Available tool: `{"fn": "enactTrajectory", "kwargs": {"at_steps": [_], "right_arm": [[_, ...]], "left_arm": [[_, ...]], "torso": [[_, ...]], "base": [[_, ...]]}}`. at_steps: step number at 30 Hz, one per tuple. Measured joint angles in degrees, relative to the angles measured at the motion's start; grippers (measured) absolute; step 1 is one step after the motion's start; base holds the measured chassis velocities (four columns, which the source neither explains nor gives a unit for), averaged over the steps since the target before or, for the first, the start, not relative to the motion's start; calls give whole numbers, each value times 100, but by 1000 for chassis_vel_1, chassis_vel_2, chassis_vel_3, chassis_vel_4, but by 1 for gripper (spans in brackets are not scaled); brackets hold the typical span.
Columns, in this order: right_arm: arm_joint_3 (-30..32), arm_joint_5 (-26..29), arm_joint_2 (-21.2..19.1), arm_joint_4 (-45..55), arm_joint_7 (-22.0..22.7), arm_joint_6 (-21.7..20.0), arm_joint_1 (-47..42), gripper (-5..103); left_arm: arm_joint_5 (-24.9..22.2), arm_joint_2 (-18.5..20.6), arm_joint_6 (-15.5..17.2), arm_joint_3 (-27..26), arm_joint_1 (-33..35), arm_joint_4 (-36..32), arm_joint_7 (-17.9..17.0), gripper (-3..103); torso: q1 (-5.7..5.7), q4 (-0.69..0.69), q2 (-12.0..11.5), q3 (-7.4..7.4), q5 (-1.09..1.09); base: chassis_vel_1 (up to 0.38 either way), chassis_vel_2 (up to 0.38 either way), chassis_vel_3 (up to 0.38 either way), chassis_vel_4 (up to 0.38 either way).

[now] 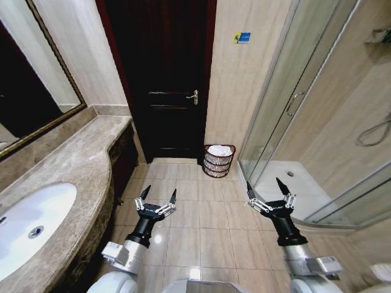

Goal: Discard the used towel into the hamper.

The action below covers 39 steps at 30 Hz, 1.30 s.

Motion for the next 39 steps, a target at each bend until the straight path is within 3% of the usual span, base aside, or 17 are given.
{"fn": "enactTrajectory", "kwargs": {"at_steps": [39], "right_arm": [[0,0,0,0,0,0,0,100]], "left_arm": [[0,0,0,0,0,0,0,100]], "torso": [[0,0,0,0,0]], "base": [[0,0,0,0]]}}
